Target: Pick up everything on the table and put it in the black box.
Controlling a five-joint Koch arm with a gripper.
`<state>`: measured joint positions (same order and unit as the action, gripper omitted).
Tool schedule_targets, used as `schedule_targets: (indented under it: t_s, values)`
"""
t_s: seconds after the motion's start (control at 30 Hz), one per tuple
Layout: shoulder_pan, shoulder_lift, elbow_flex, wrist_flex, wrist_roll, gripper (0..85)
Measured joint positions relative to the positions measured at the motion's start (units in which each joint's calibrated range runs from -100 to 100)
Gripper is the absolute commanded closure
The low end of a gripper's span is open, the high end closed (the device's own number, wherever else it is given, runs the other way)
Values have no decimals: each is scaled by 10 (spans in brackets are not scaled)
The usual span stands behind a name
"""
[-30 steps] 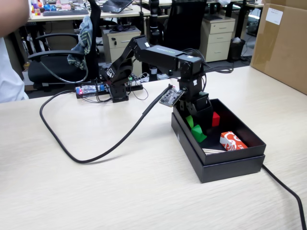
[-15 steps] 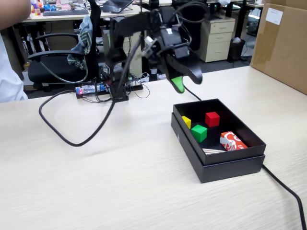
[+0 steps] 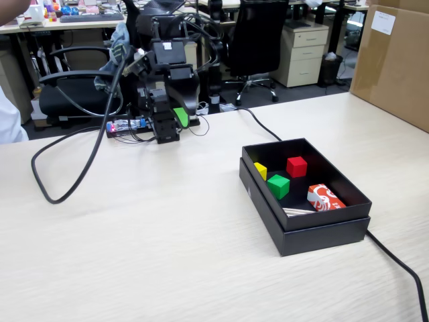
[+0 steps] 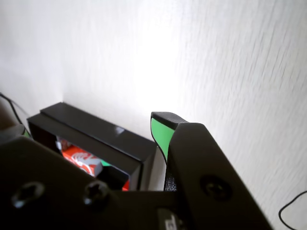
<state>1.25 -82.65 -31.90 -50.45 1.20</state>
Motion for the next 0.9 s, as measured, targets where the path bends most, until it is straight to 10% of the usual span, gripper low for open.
schedule_targets:
  t_s: [0.9]
  values:
    - [-4,-154,-643,585,-17,358]
